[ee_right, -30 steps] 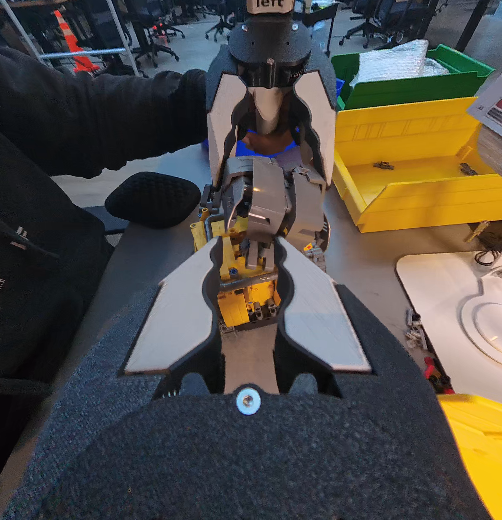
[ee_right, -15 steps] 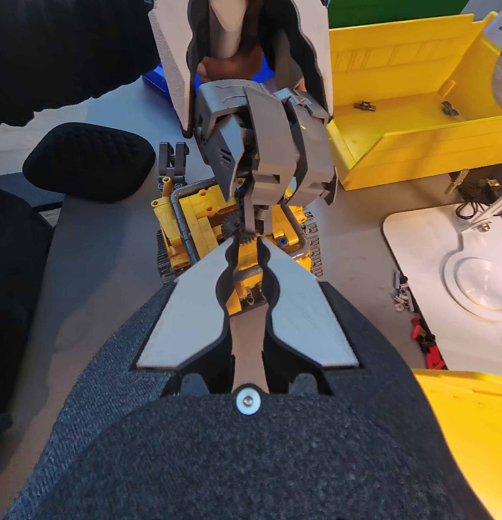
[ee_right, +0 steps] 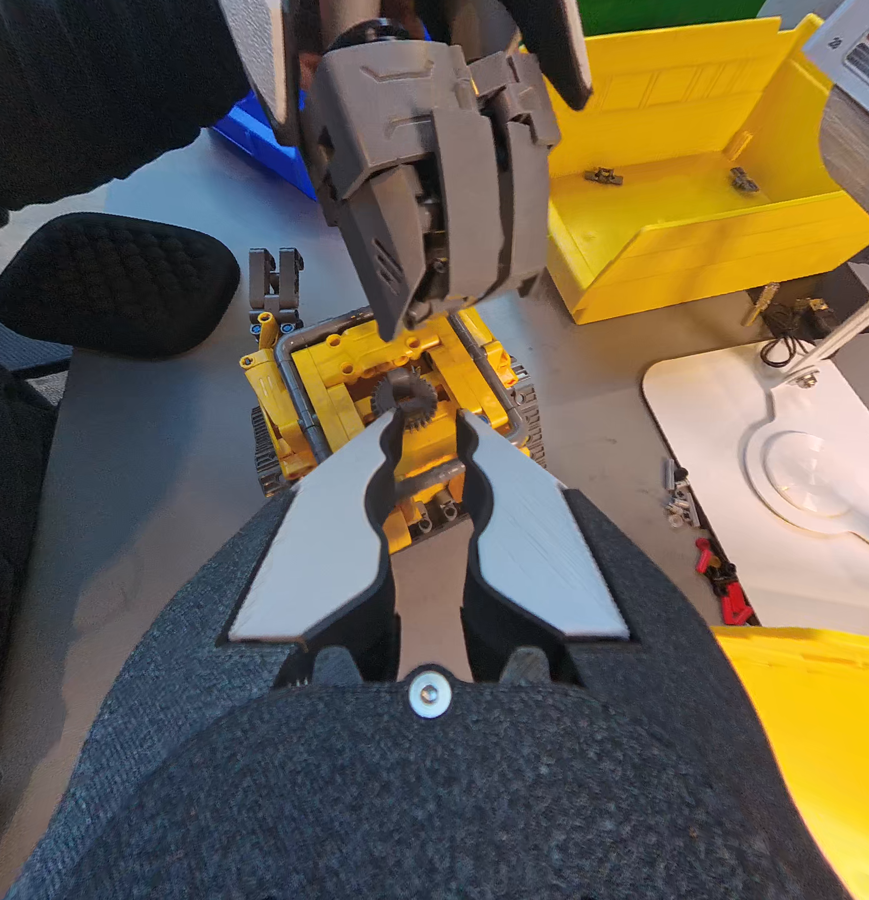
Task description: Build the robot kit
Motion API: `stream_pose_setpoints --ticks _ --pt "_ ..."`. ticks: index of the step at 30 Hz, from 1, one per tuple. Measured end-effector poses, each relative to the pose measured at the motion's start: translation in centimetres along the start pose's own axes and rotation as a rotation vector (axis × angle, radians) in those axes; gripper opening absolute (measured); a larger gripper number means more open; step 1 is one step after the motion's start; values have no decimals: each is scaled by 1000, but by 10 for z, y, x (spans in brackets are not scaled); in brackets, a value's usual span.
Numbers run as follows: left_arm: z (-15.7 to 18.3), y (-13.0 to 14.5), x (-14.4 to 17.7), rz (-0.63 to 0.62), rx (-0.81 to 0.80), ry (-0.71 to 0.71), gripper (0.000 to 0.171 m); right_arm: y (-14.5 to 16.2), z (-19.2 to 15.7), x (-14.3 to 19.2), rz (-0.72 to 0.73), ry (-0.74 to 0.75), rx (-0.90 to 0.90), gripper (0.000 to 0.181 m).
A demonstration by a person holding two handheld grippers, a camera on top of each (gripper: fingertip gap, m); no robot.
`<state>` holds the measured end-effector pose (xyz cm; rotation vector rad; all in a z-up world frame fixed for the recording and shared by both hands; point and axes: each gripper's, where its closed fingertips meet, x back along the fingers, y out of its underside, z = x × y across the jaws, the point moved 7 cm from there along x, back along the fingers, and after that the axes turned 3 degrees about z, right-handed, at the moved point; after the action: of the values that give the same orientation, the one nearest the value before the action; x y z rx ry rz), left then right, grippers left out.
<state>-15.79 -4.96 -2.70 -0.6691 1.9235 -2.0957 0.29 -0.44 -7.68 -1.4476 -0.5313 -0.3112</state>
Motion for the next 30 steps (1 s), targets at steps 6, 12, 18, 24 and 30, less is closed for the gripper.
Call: stream_pose_setpoints --ticks 6,12,18,24,30 --pt "0 1 0 27 7 5 83 0 -3 -2 24 -56 13 17" --pt "2 4 4 58 13 8 83 4 2 -5 72 -108 3 18" --pt "5 9 11 88 25 -1 83 6 2 -4 78 -138 -2 9" --pt "6 12 15 92 28 -11 83 6 3 -3 86 -141 -9 13" --pt "9 9 12 94 0 -7 83 -7 6 -5 210 -171 -60 60"
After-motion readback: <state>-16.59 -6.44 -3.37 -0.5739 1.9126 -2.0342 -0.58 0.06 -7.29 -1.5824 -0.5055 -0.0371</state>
